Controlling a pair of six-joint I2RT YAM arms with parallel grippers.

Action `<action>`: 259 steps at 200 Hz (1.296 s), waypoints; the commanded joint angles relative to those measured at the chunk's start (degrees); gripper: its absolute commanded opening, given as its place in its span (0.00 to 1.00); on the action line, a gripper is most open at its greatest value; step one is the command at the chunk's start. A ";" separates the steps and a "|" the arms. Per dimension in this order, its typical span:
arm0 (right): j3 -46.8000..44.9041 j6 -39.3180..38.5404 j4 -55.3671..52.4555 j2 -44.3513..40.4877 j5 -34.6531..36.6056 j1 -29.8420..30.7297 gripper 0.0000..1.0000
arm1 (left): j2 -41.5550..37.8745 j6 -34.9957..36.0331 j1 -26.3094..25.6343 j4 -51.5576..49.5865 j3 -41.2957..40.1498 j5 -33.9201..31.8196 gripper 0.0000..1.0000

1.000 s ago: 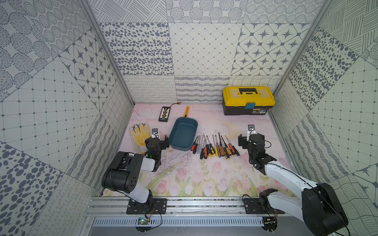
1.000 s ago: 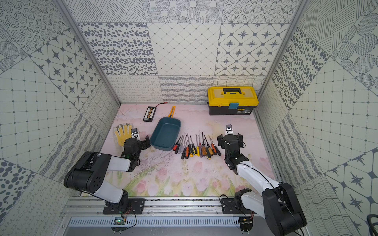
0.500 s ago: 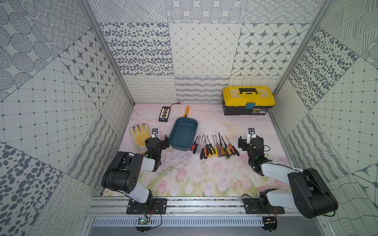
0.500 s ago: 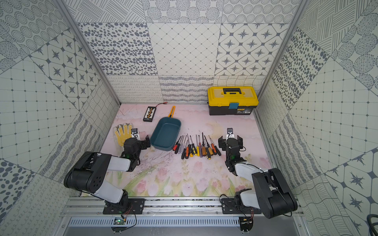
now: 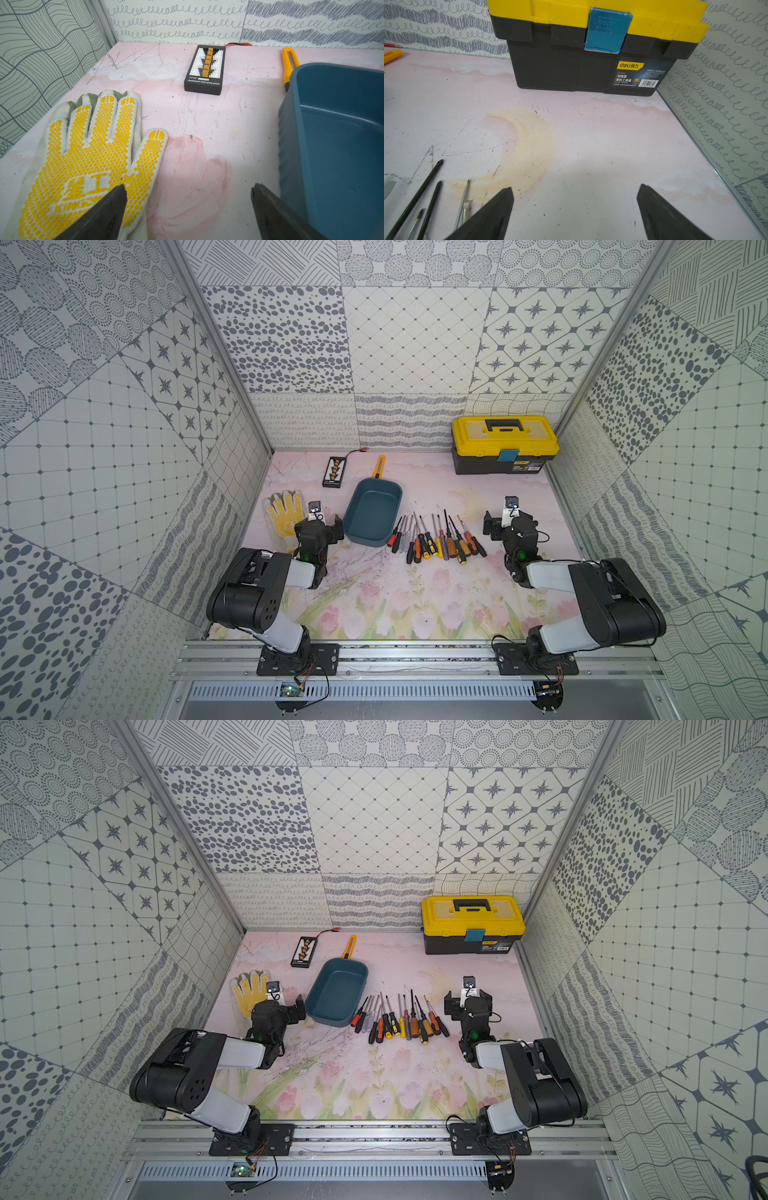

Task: Take out the screwdriver from the storage box
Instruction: Reset both arms

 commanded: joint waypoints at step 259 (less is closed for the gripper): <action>1.01 7.55 4.30 3.88 1.23 -4.37 0.99 | 0.20 0.00 0.34 0.19 0.65 1.37 0.99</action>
